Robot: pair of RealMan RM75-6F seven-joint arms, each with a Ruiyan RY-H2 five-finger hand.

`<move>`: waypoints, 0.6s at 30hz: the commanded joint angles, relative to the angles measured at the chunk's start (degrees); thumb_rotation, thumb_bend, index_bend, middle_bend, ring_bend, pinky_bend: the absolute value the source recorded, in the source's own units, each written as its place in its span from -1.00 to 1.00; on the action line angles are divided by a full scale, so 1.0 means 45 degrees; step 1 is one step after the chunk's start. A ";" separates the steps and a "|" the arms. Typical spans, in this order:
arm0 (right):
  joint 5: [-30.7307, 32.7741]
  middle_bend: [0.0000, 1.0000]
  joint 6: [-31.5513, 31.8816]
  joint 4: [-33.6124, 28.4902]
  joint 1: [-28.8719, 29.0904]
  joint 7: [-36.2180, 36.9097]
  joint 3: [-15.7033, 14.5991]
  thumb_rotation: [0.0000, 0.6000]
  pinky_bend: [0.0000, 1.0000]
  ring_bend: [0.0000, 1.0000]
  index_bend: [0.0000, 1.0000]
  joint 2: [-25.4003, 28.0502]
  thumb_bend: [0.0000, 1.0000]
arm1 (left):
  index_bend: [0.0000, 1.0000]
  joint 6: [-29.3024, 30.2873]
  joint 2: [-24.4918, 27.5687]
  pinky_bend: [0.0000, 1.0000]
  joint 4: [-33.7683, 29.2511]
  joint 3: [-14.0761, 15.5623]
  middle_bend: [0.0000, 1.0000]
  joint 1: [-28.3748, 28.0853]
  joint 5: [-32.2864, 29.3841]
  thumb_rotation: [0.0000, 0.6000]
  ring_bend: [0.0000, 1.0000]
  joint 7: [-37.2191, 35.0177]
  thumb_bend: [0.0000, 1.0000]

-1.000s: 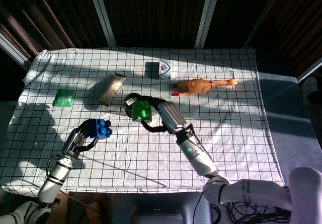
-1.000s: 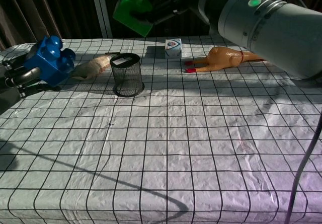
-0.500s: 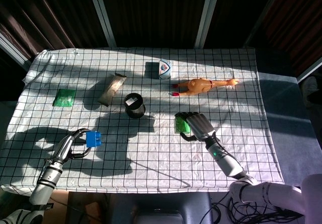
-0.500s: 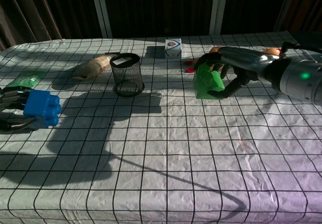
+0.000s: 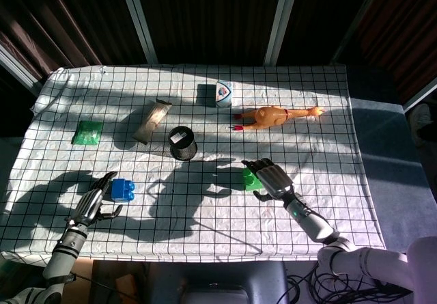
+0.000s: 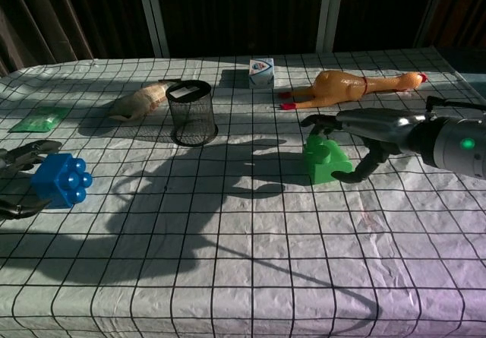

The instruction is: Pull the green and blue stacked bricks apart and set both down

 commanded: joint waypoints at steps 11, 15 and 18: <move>0.0351 -1.00 0.3160 -0.4812 -0.2108 -0.3046 -0.0822 1.00 -1.00 -1.00 -1.00 0.4746 -0.64 | -0.92 0.5207 0.2453 -1.00 -0.0720 0.0482 -1.00 0.2493 0.2014 1.00 -1.00 0.3042 -0.35; -0.0237 -1.00 0.6890 -0.5536 -0.4446 -0.4657 -0.1855 1.00 -1.00 -1.00 -1.00 0.5404 -0.64 | -0.96 0.5558 0.3273 -1.00 -0.1846 0.0683 -1.00 0.3640 0.0648 1.00 -1.00 0.5258 -0.32; -0.1120 -1.00 0.9260 -0.4501 -0.6201 -0.3556 -0.2171 1.00 -1.00 -1.00 -1.00 0.4793 -0.64 | -1.00 0.5644 0.3568 -1.00 -0.2622 0.0645 -1.00 0.3922 0.0279 1.00 -1.00 0.6160 -0.31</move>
